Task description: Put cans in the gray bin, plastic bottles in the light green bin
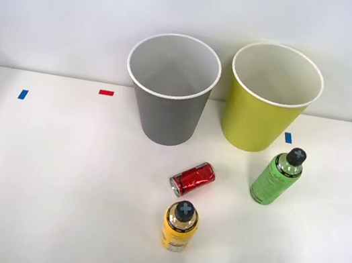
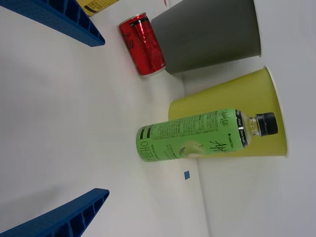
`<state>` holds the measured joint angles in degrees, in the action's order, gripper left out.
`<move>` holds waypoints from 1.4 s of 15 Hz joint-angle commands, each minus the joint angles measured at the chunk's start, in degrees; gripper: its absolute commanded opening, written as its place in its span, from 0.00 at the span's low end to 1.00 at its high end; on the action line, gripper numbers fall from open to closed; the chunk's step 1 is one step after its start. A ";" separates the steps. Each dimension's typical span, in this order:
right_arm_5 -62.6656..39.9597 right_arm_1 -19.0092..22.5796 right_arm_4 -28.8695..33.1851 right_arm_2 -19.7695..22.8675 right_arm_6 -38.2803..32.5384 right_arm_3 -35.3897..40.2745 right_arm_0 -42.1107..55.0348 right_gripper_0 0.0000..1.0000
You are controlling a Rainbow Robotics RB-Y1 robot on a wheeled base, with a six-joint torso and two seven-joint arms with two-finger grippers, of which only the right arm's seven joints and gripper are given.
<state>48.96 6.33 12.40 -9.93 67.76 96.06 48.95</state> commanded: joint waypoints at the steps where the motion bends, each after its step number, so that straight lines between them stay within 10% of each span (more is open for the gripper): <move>1: 0.00 0.00 0.00 0.00 0.00 0.00 0.00 1.00; 21: 0.00 0.00 0.00 0.00 0.00 0.00 0.00 1.00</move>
<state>48.96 6.33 12.39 -9.93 67.76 96.06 48.95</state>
